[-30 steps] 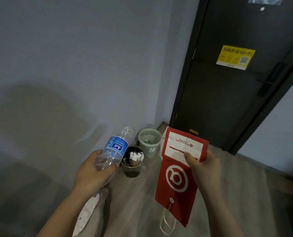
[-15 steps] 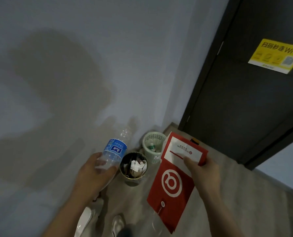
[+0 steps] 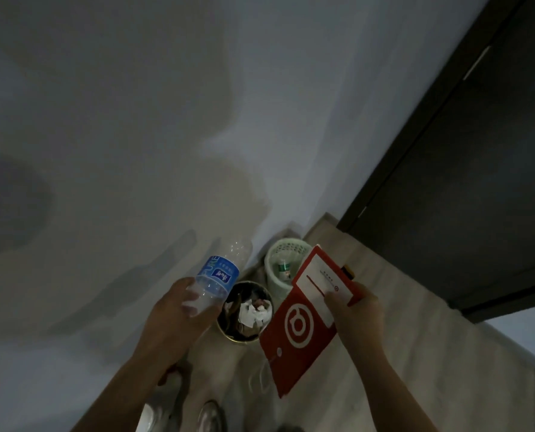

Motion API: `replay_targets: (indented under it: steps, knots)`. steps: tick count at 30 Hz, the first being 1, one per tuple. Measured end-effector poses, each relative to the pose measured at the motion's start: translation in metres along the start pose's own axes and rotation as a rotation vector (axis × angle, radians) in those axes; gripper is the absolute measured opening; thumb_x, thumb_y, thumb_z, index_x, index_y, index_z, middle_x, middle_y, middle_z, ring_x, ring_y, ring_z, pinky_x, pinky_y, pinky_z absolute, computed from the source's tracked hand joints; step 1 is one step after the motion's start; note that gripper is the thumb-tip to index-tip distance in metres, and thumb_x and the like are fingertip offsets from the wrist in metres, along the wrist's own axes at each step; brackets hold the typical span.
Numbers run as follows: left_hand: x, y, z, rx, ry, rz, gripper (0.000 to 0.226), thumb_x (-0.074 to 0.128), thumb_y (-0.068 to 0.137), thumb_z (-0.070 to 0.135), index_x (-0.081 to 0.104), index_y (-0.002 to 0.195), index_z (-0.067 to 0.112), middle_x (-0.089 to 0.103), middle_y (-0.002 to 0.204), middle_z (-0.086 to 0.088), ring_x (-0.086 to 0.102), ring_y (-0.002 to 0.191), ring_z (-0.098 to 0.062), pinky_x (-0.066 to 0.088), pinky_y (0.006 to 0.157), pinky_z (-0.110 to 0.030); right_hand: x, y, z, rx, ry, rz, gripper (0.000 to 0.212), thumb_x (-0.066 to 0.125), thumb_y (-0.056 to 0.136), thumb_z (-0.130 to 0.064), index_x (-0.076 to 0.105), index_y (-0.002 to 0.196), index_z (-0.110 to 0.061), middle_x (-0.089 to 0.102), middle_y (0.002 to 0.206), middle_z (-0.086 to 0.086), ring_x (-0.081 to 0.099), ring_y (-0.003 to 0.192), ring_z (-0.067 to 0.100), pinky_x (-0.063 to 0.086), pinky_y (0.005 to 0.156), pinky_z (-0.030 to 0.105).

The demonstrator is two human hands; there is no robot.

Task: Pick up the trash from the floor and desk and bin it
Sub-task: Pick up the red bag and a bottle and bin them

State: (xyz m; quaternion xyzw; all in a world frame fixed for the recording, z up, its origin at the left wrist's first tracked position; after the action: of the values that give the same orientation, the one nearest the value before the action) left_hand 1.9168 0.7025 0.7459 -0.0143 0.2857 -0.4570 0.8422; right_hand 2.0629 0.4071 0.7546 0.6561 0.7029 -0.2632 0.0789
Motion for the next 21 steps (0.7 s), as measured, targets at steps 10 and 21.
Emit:
replay_targets:
  steps: [10,21]
  knots:
    - [0.057,0.067,-0.066,-0.271,0.170,0.002,0.066,0.079,0.072,0.036,0.046,0.128,0.024,0.058,0.107,0.004,0.060,0.086,-0.011,0.051,0.072,-0.027,0.076,0.125,0.042,-0.006,0.039,-0.087,0.018,0.063,0.090,-0.014,0.058,0.103,-0.027,0.066,0.085,-0.014,0.069,0.080,0.009,0.053,0.057,0.017]
    - [0.127,0.117,-0.177,-0.432,0.273,0.034,0.061,0.078,0.071,0.036,0.050,0.121,0.020,0.064,0.105,0.001,0.062,0.088,-0.014,0.055,0.072,-0.034,0.207,0.213,0.149,0.130,0.100,-0.106,0.029,0.060,0.092,-0.014,0.060,0.121,-0.012,0.070,0.108,0.006,0.070,0.092,0.020,0.060,0.080,0.042]
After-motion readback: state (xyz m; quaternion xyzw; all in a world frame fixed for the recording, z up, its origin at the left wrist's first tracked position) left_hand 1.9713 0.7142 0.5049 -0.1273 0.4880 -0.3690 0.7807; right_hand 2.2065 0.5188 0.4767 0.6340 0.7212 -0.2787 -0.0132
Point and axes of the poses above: each hand's wrist, its own y-axis towards the middle knuckle, its own x-axis out of the palm, z = x × y, the point moved 10 cm from there along y, towards the middle knuckle
